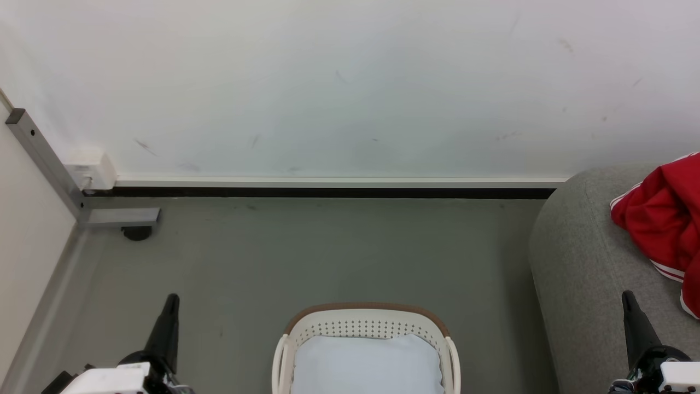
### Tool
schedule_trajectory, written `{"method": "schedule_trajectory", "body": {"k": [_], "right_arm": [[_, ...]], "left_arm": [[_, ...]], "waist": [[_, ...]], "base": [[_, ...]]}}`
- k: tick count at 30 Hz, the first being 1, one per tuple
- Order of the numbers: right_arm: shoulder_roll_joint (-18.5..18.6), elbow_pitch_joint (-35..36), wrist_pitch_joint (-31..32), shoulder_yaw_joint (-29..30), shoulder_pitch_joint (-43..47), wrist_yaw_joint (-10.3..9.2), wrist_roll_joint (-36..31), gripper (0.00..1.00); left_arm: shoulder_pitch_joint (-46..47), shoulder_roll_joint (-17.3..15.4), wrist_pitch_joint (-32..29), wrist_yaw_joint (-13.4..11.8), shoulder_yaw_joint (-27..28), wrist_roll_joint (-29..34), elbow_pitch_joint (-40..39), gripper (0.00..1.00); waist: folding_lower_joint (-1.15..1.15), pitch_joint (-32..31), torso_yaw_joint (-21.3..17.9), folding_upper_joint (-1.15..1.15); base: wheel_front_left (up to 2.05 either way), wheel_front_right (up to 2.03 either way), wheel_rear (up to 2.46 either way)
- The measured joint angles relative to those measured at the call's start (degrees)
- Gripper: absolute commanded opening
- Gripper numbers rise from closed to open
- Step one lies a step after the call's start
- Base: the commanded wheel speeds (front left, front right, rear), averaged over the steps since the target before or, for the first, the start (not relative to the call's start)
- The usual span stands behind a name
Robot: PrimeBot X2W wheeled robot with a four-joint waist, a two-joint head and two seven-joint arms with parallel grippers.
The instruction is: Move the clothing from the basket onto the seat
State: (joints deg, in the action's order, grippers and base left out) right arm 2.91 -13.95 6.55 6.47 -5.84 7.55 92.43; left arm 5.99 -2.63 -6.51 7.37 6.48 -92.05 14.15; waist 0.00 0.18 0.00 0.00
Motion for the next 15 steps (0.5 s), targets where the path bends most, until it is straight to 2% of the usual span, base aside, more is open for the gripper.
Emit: {"method": "schedule_trajectory", "body": {"k": [15], "right_arm": [[0.0,0.0,0.0,0.0,0.0,0.00,0.0,0.00]], "left_arm": [[0.0,0.0,0.0,0.0,0.0,0.0,0.0,0.00]], "waist": [[0.00,0.0,0.0,0.00]], "base": [[0.00,0.00,0.00]]}}
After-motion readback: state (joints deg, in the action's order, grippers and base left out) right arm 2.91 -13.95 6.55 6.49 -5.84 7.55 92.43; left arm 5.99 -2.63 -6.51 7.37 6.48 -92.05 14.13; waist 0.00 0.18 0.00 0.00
